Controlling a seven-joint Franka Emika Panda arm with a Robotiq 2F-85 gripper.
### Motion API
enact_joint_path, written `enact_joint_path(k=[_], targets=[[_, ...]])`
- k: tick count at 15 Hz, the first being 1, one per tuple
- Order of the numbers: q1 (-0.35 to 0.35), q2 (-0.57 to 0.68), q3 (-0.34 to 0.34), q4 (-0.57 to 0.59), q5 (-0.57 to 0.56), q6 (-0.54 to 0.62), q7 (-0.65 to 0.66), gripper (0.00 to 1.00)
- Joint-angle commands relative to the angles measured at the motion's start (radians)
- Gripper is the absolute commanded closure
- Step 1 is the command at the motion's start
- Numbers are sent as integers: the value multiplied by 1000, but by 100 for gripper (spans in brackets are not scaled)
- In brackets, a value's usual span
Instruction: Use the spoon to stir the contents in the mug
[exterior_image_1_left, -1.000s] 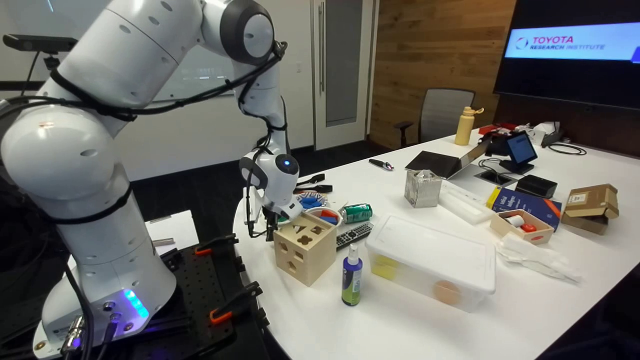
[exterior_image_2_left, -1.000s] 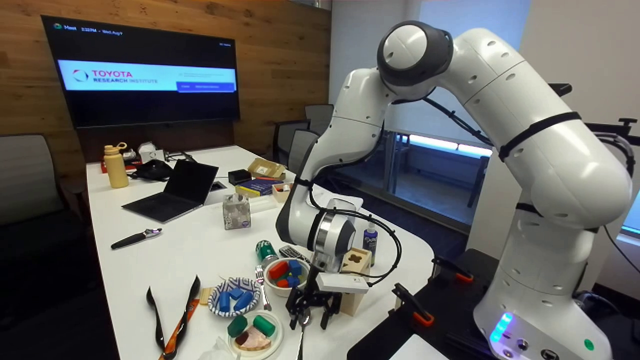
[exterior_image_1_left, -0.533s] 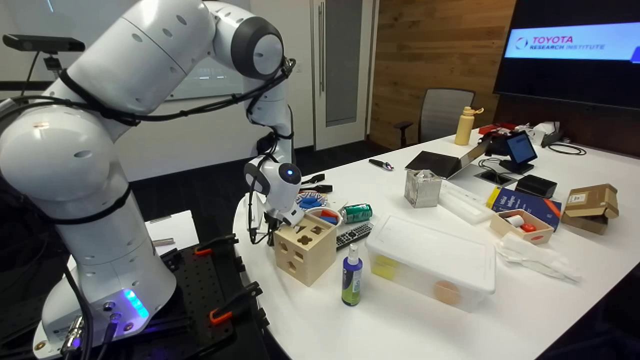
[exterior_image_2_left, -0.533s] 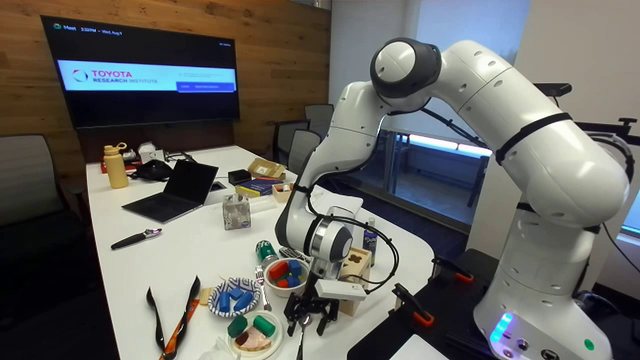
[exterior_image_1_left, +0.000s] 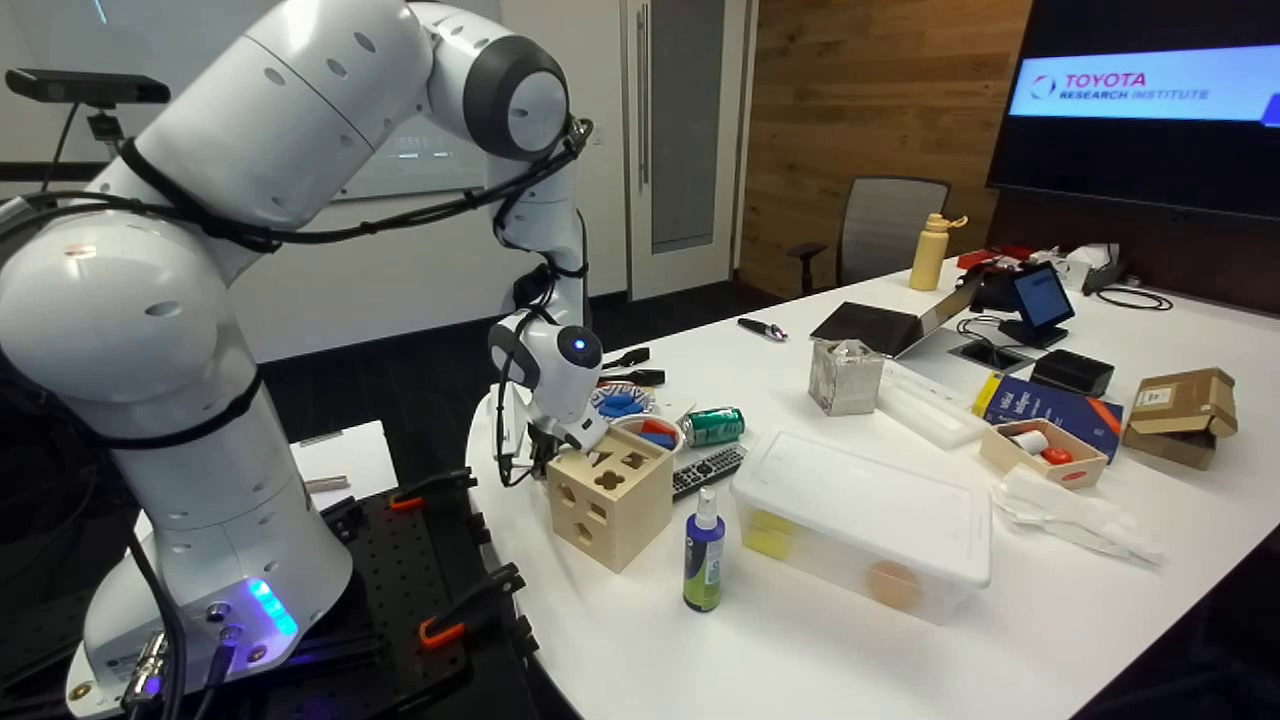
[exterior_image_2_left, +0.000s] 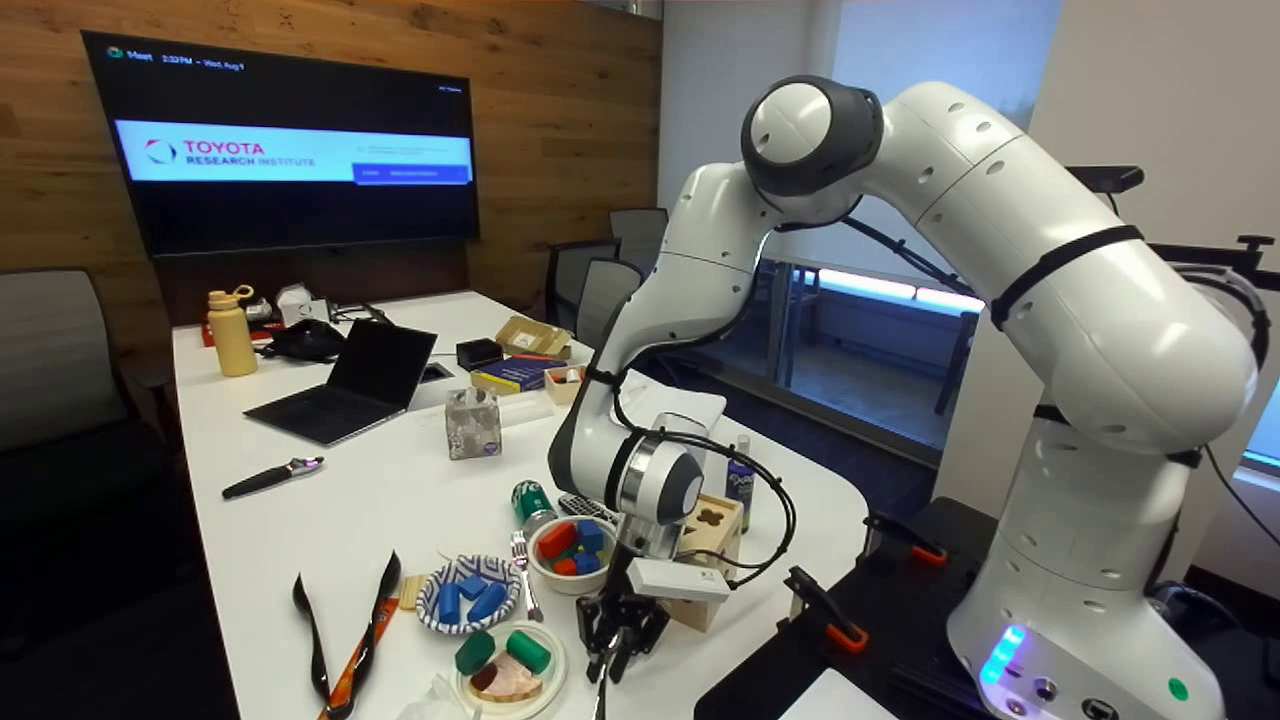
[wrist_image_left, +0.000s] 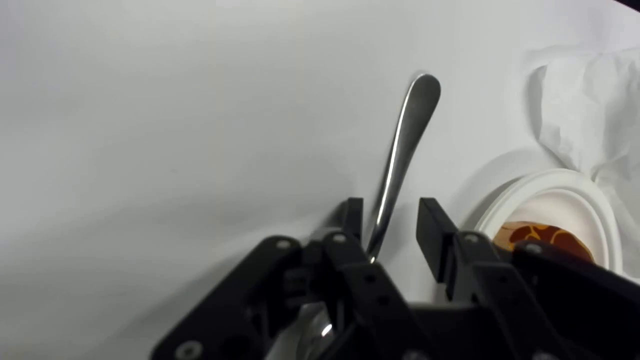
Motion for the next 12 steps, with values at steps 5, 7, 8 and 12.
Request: enact_joint_path(k=[5,7,8,12], targets=[[3,43,4,23,-27,-54,37,99],[6,40,2,20,-45,-68,60,100],[7,40,-2,18,-59,-72,75,99],[12,1,-2,-6,-104,-84,143,99]])
